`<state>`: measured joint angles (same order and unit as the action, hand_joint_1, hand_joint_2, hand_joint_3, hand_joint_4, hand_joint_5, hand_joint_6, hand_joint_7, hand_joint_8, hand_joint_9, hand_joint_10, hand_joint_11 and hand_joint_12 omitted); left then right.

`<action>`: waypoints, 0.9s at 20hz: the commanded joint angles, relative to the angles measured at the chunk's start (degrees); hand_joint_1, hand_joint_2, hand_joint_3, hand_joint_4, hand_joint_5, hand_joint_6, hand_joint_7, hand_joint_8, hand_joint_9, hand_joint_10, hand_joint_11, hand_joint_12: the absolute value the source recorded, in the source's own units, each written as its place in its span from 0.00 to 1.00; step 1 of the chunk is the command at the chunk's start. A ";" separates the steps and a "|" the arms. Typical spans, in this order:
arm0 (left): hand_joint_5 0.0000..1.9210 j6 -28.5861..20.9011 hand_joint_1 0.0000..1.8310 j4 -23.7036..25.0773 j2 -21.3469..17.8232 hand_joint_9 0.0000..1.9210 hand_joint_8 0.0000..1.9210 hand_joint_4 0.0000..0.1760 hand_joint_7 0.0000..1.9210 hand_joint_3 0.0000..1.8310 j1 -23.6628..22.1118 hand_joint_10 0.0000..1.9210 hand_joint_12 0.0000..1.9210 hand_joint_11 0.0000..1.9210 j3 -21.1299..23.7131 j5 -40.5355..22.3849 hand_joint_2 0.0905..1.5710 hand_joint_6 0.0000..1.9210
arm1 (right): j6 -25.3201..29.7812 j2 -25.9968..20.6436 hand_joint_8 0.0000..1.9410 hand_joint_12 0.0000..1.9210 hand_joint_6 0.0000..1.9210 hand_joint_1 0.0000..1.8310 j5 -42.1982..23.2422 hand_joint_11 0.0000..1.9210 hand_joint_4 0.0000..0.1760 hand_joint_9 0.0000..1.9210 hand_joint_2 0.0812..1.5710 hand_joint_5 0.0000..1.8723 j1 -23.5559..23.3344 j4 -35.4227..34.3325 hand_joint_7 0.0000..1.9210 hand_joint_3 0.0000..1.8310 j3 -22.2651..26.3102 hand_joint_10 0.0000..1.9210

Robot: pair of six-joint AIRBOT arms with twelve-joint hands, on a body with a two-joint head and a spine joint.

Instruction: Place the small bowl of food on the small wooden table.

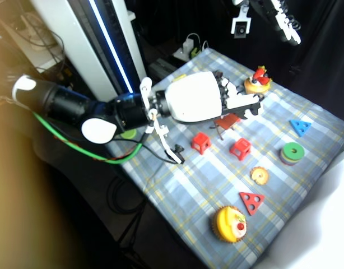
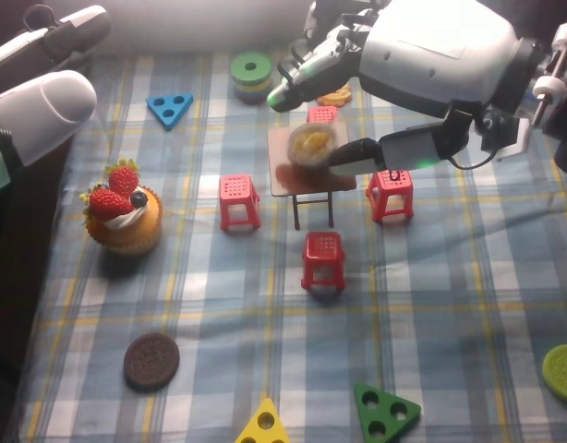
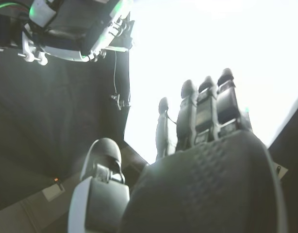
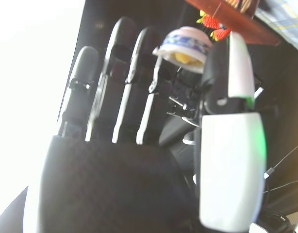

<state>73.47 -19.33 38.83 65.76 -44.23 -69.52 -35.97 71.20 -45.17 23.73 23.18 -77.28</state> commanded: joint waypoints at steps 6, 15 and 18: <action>0.09 -0.53 0.00 0.18 0.32 0.05 0.00 1.00 0.09 0.00 -0.74 0.00 0.00 0.00 -0.22 -7.38 0.73 0.00 | 0.06 -0.14 0.00 0.61 0.00 0.61 -6.70 0.24 0.05 0.57 0.59 0.43 -0.69 -1.80 0.57 0.00 0.22 0.01; 0.12 -1.80 0.02 -1.67 -0.15 0.06 0.00 0.79 0.10 0.00 -0.70 0.00 0.02 0.04 -0.16 -13.44 0.74 0.01 | 0.07 -8.60 0.00 0.49 0.00 0.45 -16.46 0.05 0.39 0.23 0.57 0.13 1.06 -7.96 0.22 0.00 4.69 0.00; 0.13 -5.34 0.11 -1.75 0.03 0.10 0.00 0.56 0.13 0.00 0.16 0.00 0.24 0.00 -0.27 -17.81 0.74 0.00 | -0.01 -13.26 0.00 0.39 0.00 0.43 -28.09 0.00 0.39 0.17 0.57 0.10 10.82 -16.72 0.17 0.00 7.90 0.00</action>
<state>68.40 -21.67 38.83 66.35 -44.23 -79.48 -36.07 57.43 -64.77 36.80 6.61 -69.21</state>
